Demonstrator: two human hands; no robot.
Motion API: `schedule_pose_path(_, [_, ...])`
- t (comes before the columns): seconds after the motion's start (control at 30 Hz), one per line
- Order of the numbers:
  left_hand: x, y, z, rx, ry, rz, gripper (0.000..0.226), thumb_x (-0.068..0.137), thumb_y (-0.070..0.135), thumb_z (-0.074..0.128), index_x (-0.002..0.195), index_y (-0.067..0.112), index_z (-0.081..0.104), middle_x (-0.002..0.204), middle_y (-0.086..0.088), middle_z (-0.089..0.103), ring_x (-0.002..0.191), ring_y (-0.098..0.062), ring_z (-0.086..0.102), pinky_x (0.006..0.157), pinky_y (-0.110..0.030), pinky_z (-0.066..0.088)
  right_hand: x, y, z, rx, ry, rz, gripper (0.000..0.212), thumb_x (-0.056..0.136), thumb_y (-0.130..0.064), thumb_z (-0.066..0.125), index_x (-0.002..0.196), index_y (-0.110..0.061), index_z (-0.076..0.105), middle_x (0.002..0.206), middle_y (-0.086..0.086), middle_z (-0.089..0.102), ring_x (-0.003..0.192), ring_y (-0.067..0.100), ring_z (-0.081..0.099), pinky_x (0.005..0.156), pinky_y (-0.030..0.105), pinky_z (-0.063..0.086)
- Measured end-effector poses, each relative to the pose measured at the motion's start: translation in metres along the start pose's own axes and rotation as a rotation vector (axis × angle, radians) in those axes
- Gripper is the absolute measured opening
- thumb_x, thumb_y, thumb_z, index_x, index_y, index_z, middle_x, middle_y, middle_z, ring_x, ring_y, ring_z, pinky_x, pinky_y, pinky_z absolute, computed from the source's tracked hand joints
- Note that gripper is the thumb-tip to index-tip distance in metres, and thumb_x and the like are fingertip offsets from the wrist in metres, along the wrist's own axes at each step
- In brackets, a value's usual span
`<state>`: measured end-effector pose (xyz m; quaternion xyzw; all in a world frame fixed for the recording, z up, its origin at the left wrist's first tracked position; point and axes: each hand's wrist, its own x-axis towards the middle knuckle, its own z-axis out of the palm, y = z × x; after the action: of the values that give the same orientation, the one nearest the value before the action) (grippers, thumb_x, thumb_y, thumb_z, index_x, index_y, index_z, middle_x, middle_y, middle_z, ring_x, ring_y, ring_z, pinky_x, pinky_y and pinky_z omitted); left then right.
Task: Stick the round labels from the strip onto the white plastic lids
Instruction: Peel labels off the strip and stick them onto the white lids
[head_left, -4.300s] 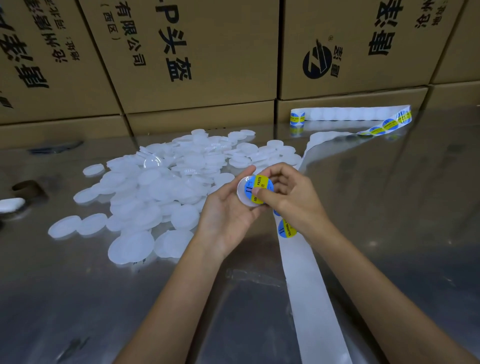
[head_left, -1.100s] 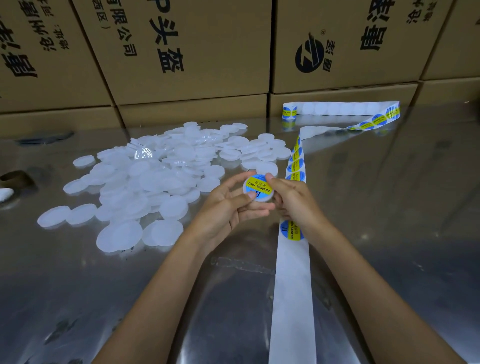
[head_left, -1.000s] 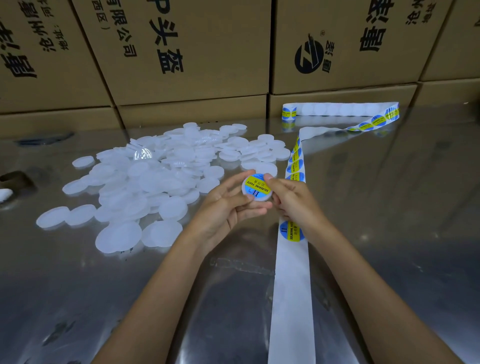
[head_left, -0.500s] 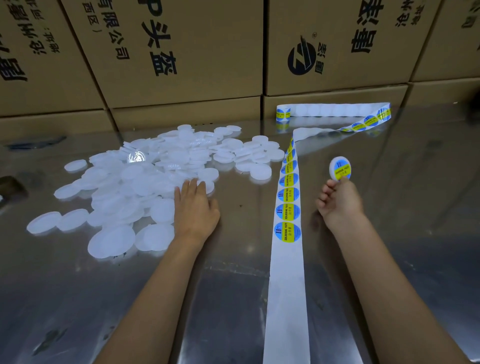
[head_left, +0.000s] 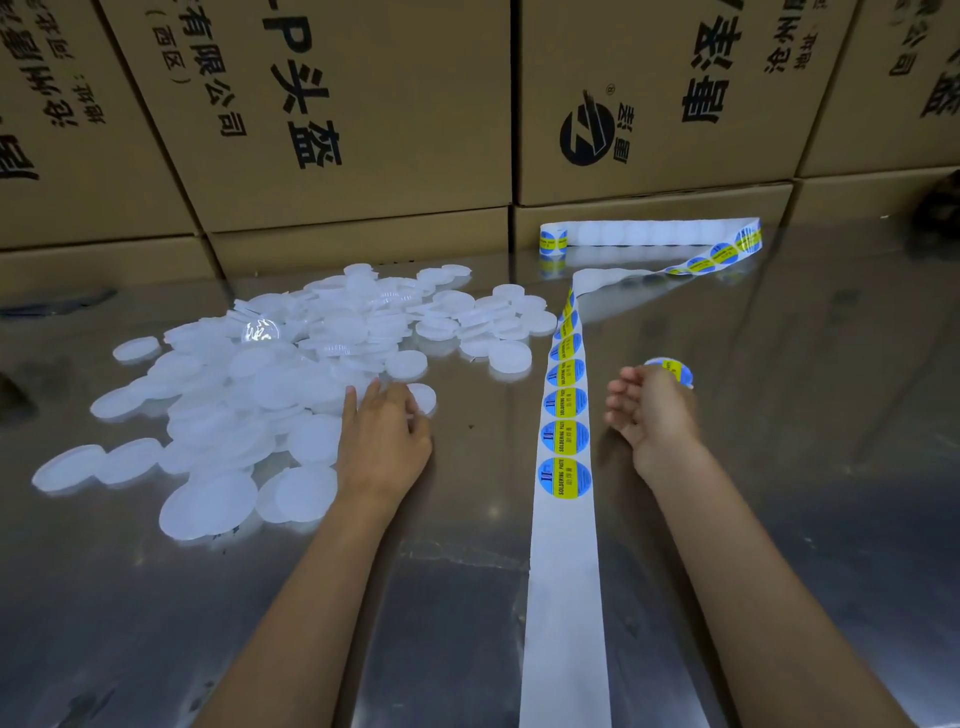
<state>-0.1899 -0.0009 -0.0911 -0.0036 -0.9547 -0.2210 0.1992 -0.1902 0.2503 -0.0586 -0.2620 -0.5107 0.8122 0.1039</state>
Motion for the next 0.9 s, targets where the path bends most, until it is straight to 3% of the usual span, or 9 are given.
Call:
schedule_pose_path(0.07, [-0.001,0.002,-0.001,-0.081,-0.002,0.022,0.008,0.095,0.004,0.048,0.095,0.007,0.056,0.104,-0.01,0.062,0.112,-0.03,0.054,0.116,-0.038,0.027,-0.002,0.003,0.007,-0.173,-0.02,-0.112,0.02,0.093,-0.008,0.04,0.081,-0.01,0.056,0.069,0.005,0.055,0.053,0.016,0.046,0.047,0.025,0.039])
schedule_pose_path(0.13, [-0.003,0.006,-0.002,-0.155,-0.003,0.041,0.009,0.096,0.003,0.045,0.096,0.009,0.052,0.099,-0.008,0.061,0.097,-0.03,0.055,0.091,-0.043,0.045,-0.003,0.009,0.011,-0.436,-0.039,-0.314,0.017,0.093,-0.009,0.043,0.089,-0.007,0.06,0.081,0.007,0.059,0.068,0.02,0.053,0.06,0.031,0.045])
schedule_pose_path(0.27, [-0.005,0.012,-0.004,-0.274,0.005,0.052,0.006,0.104,0.016,0.04,0.099,0.018,0.043,0.091,-0.001,0.061,0.087,-0.022,0.058,0.073,-0.044,0.049,-0.013,0.023,0.014,-0.879,-0.181,-0.712,0.017,0.09,-0.005,0.051,0.098,-0.013,0.064,0.103,-0.001,0.057,0.099,0.019,0.055,0.084,0.028,0.041])
schedule_pose_path(0.43, [-0.005,0.014,-0.004,-0.408,0.035,-0.033,0.005,0.105,0.02,0.037,0.102,0.018,0.04,0.072,0.0,0.059,0.067,-0.018,0.059,0.058,-0.036,0.043,-0.024,0.04,0.018,-1.16,-0.407,-0.665,0.033,0.089,-0.009,0.052,0.121,-0.015,0.059,0.123,-0.001,0.057,0.118,0.019,0.051,0.106,0.037,0.037])
schedule_pose_path(0.53, [0.0,0.018,-0.007,-0.673,0.03,-0.267,0.013,0.107,0.025,0.038,0.111,0.016,0.046,0.104,-0.003,0.064,0.085,-0.022,0.068,0.062,-0.025,0.044,-0.031,0.043,0.02,-1.176,-0.54,-0.641,0.038,0.09,-0.011,0.054,0.128,-0.016,0.057,0.13,-0.001,0.056,0.125,0.018,0.048,0.108,0.033,0.035])
schedule_pose_path(0.63, [-0.001,0.021,-0.013,-1.073,-0.012,-0.488,0.023,0.106,0.017,0.044,0.127,0.009,0.051,0.132,-0.008,0.05,0.101,-0.035,0.069,0.062,-0.024,0.059,-0.036,0.045,0.024,-1.265,-0.606,-0.645,0.047,0.091,-0.021,0.058,0.137,-0.02,0.052,0.144,-0.003,0.049,0.136,0.017,0.04,0.114,0.036,0.029])
schedule_pose_path(0.7, [-0.005,0.019,-0.017,-1.229,-0.043,-0.523,0.026,0.105,0.008,0.043,0.128,0.008,0.055,0.134,-0.013,0.05,0.105,-0.038,0.068,0.066,-0.026,0.062,-0.038,0.046,0.024,-1.287,-0.636,-0.641,0.054,0.09,-0.027,0.061,0.142,-0.023,0.046,0.147,-0.005,0.045,0.14,0.016,0.035,0.115,0.036,0.027])
schedule_pose_path(0.8, [-0.005,0.018,-0.023,-1.368,-0.111,-0.533,0.026,0.103,0.005,0.044,0.115,0.003,0.066,0.13,-0.016,0.059,0.098,-0.029,0.073,0.084,-0.038,0.062,-0.038,0.049,0.021,-1.228,-0.659,-0.675,0.05,0.087,-0.029,0.067,0.134,-0.024,0.049,0.14,-0.009,0.049,0.132,0.016,0.044,0.112,0.035,0.03])
schedule_pose_path(0.9, [-0.006,0.019,-0.024,-1.418,-0.143,-0.504,0.02,0.097,0.005,0.056,0.109,-0.001,0.07,0.128,-0.016,0.064,0.111,-0.029,0.068,0.086,-0.037,0.061,-0.039,0.055,0.016,-1.247,-0.63,-0.771,0.042,0.086,-0.042,0.07,0.122,-0.028,0.056,0.151,-0.012,0.041,0.142,0.009,0.031,0.11,0.027,0.022])
